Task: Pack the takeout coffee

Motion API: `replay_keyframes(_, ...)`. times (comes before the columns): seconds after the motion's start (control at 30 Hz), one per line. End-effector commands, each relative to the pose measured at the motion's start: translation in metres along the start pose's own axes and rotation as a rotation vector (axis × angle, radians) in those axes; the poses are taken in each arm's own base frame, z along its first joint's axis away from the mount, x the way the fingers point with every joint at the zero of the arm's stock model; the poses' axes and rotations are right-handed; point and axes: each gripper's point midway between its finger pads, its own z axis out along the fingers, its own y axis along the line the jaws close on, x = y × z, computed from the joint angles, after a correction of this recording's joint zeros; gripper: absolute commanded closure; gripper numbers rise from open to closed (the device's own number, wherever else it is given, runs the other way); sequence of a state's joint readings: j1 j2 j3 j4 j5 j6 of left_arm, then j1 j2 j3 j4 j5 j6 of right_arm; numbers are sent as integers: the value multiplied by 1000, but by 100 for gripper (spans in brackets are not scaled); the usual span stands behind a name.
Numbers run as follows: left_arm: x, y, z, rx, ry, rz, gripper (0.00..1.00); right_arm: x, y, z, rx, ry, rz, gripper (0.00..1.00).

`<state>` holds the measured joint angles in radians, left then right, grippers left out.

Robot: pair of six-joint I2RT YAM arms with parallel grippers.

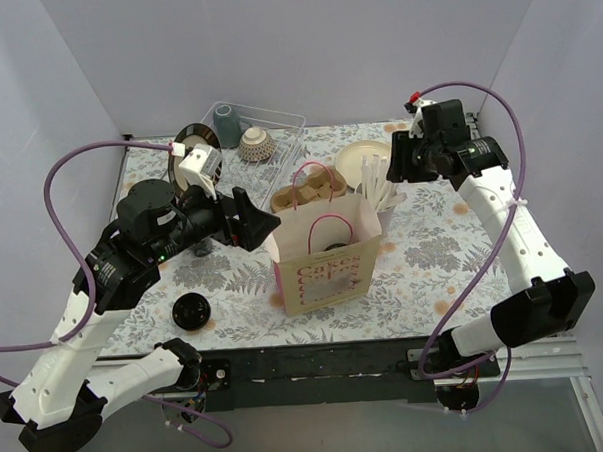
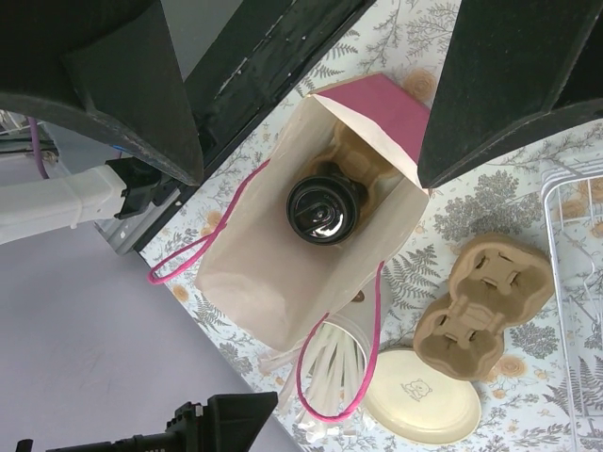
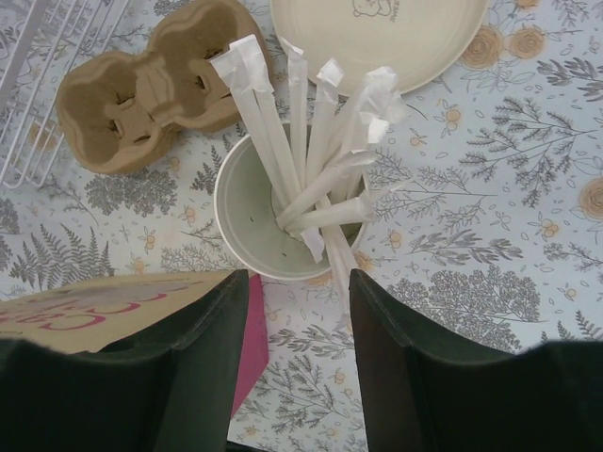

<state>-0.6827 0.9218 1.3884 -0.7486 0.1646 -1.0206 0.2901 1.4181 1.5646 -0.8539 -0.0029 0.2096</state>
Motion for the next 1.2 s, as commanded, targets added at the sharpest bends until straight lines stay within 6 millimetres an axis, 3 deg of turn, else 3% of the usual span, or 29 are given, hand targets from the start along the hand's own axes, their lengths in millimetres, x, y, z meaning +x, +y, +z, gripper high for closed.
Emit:
replay_keyframes(0.0,2,1,-2,-6,4,-1,2,-18,11,9,-64,-45,-3,46)
replay_keyframes(0.27,-1,5,-3,-35,-5,11,2,-24,4,29,-26,-47,-26,52)
replay_keyframes(0.53,0,9,-4,-49,1,31,2,-12,-1,39,-3,13,-22,65)
replay_keyframes(0.63,1,10,-5,-54,6,36,2,-12,-1,35,-2,5,-23,69)
replay_keyframes(0.9,2,10,-3,-47,15,60,2,-28,-2,17,18,-40,-34,97)
replay_keyframes(1.17,0,8,-9,-41,0,58,2,-51,2,-19,24,-87,-69,99)
